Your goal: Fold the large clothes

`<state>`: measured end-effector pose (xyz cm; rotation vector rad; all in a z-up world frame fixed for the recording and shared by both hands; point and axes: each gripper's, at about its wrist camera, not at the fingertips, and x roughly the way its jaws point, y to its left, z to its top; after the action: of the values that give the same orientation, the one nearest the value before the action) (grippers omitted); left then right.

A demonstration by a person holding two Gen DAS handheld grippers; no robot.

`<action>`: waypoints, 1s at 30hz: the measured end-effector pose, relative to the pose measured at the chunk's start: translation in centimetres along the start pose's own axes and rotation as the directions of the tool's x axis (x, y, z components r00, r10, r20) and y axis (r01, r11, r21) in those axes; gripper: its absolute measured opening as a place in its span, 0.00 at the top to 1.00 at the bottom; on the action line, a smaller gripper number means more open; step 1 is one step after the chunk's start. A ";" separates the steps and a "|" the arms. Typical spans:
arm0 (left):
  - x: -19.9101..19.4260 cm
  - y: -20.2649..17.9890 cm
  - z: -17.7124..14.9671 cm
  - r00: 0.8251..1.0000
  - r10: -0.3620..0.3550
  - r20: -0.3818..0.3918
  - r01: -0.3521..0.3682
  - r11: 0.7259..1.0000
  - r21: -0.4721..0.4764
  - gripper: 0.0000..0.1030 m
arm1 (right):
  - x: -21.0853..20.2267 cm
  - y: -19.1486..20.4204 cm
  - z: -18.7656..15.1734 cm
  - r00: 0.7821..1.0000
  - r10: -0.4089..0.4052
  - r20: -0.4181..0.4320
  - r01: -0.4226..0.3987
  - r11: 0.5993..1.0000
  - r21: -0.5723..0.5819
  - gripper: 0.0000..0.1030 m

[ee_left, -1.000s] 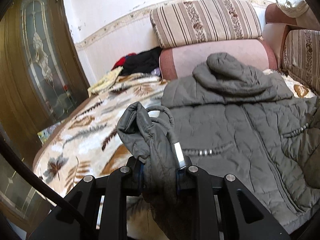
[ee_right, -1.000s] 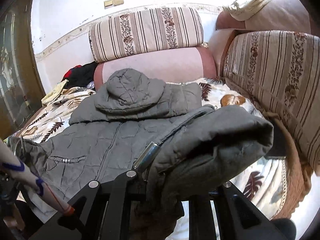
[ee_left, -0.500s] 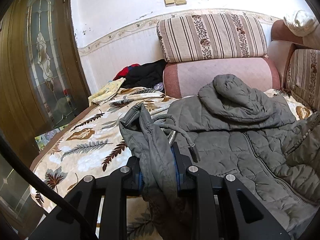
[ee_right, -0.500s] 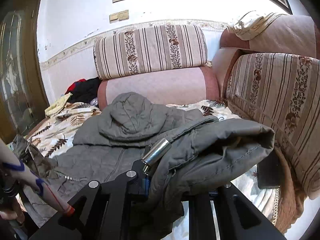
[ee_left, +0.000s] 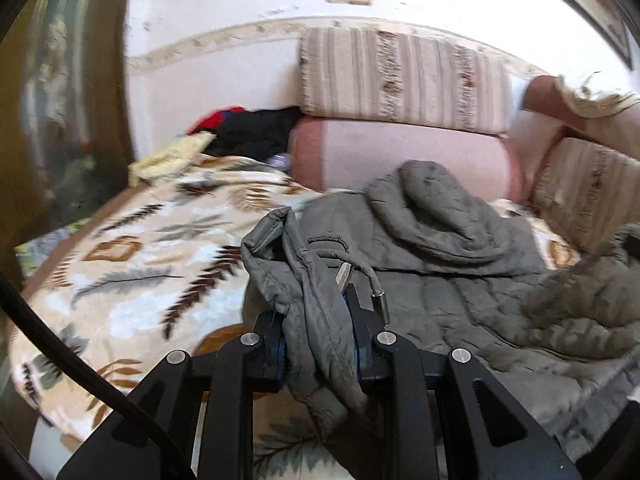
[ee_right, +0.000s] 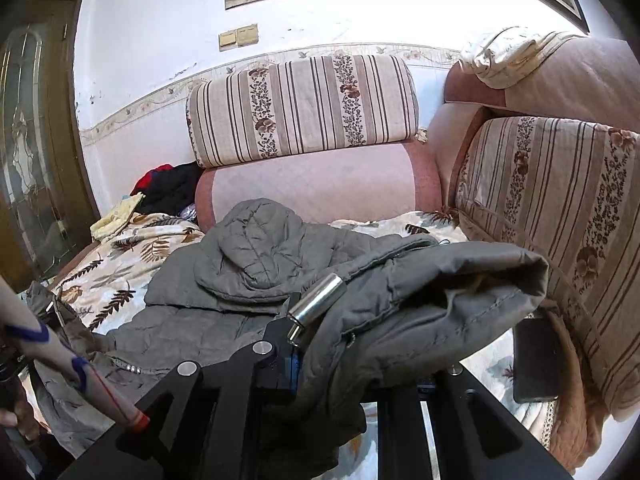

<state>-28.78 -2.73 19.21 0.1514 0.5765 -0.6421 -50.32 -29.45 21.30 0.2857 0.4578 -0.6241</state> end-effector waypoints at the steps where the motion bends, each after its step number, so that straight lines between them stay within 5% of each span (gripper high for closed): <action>1: 0.1 0.3 0.2 1.000 -0.024 -0.005 0.024 1.000 -0.001 0.79 | 0.1 -0.1 0.2 1.000 0.005 -0.002 -0.005 1.000 0.005 0.84; 9: 0.3 1.9 0.4 0.983 -0.179 -0.037 0.179 0.984 -0.004 0.79 | 0.4 -0.1 1.1 1.000 0.022 -0.001 -0.022 1.000 0.019 0.84; 19: 0.4 2.2 1.0 0.978 -0.206 -0.031 0.207 0.978 0.039 0.79 | 1.0 -0.2 2.0 0.998 0.055 0.003 -0.055 0.998 -0.011 0.84; 30: 5.4 0.3 12.0 0.974 -0.222 0.053 0.218 0.973 0.077 0.79 | 7.8 -2.4 8.9 0.995 0.103 -0.003 -0.103 0.994 0.033 0.84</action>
<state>-19.58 -9.02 26.20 0.1342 0.5152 -0.8806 -43.37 -38.64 24.88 0.3396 0.4350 -0.5308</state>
